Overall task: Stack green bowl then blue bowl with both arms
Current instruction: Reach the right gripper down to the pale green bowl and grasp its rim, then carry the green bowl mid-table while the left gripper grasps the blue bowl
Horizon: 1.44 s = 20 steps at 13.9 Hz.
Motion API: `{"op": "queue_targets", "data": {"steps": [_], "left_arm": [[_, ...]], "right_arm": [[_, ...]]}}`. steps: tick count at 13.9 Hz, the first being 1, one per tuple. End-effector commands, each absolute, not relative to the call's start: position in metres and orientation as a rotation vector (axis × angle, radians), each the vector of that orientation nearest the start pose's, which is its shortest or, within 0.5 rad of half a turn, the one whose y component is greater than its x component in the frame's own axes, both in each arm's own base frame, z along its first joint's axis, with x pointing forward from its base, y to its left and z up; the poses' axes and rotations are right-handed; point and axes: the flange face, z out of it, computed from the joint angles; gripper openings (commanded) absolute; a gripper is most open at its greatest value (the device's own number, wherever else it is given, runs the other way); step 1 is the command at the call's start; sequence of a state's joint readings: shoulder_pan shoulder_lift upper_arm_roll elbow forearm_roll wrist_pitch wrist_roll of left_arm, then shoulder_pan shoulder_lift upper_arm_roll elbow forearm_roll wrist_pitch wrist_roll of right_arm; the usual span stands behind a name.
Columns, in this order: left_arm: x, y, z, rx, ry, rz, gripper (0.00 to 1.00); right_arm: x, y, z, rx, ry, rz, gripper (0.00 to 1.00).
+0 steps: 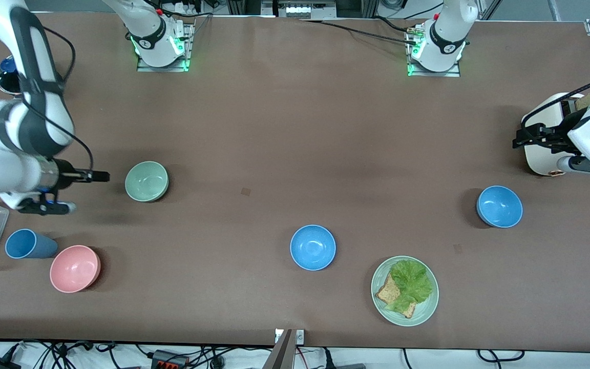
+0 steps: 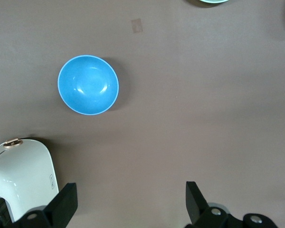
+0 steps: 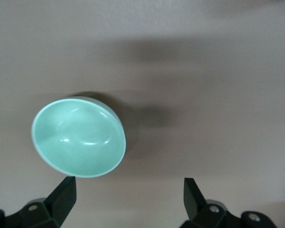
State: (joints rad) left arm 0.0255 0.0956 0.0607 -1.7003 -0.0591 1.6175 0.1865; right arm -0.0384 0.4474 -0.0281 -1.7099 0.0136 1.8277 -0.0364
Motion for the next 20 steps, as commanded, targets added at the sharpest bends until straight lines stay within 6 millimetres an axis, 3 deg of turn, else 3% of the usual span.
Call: {"op": "queue_targets", "data": {"steps": [1,5,8,11,12,14,16,18,20], "left_arm": [[0.572,0.044,0.519,-3.224,0.171,0.279,1.0],[0.572,0.044,0.519,-3.224,0.171,0.282,1.0],[0.572,0.044,0.519,-3.224,0.168,0.282,1.0],[0.572,0.048,0.518,-3.225,0.156,0.284,1.0],[0.572,0.048,0.518,-3.225,0.156,0.284,1.0],[0.572,0.048,0.518,-3.225,0.156,0.284,1.0],[0.572,0.049,0.519,-3.225,0.151,0.281,1.0],[0.572,0.048,0.519,-3.224,0.153,0.282,1.0],[0.572,0.048,0.519,-3.224,0.156,0.281,1.0]], "right_arm": [[0.627,-0.037,0.282,-3.077,0.037,0.565,1.0],[0.624,-0.036,0.24,-3.057,0.006,0.641,1.0],[0.625,-0.035,0.227,-3.053,-0.002,0.645,1.0],[0.621,-0.036,0.206,-3.035,0.008,0.689,0.9],[0.621,-0.035,0.201,-3.032,0.008,0.694,0.84],[0.621,-0.032,0.201,-3.028,0.004,0.695,0.63],[0.619,-0.03,0.199,-3.025,-0.003,0.709,0.35],[0.619,-0.028,0.202,-3.013,-0.061,0.712,0.0],[0.619,-0.019,0.206,-3.004,-0.078,0.732,0.0]]}}
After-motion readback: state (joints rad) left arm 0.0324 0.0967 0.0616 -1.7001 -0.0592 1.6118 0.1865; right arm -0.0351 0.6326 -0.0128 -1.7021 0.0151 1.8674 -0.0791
